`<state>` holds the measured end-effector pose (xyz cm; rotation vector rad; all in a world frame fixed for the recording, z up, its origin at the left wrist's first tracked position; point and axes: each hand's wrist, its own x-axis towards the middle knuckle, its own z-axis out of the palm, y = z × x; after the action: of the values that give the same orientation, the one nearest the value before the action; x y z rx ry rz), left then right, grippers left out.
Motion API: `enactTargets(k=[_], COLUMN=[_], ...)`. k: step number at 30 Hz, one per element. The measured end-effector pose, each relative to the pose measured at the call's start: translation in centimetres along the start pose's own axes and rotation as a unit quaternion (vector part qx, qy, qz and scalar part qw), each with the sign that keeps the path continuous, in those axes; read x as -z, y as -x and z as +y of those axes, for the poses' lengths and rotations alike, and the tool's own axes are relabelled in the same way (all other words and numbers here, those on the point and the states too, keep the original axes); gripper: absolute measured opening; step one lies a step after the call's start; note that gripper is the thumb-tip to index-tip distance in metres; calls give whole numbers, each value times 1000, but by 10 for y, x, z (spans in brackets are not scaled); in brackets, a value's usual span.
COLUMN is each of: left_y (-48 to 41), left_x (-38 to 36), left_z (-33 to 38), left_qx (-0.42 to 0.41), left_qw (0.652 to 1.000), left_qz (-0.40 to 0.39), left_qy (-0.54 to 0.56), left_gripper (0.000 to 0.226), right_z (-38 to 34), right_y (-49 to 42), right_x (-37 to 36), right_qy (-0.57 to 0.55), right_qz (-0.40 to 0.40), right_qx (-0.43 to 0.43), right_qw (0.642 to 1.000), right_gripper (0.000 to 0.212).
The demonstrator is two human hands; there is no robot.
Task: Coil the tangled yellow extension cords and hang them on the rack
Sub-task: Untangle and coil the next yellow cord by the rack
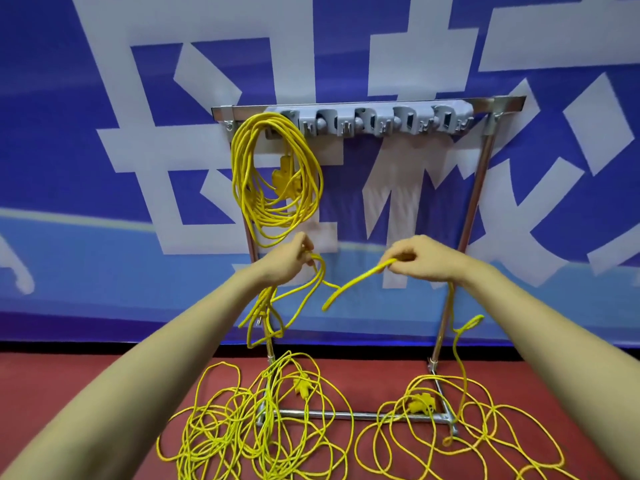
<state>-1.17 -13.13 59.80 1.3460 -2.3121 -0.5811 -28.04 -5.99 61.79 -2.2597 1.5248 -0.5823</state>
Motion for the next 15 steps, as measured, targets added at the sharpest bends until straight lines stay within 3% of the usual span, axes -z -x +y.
enactTargets(k=[3, 7, 11, 15], left_y=[1, 6, 7, 7], left_x=[2, -2, -5, -7], left_z=[4, 17, 27, 38], left_qx=[-11, -12, 5, 3], left_qw=[998, 974, 932, 929], left_qz=[-4, -8, -17, -33], left_qy=[60, 226, 363, 368], left_gripper=[9, 8, 12, 11], right_z=[-15, -41, -67, -72], right_y=[-3, -12, -21, -30], right_x=[-15, -33, -35, -37], right_qy=[61, 4, -70, 92], right_qz=[-69, -72, -137, -182], right_qx=[4, 57, 100, 66], right_qw=[996, 996, 983, 977], right_gripper=[17, 6, 13, 17])
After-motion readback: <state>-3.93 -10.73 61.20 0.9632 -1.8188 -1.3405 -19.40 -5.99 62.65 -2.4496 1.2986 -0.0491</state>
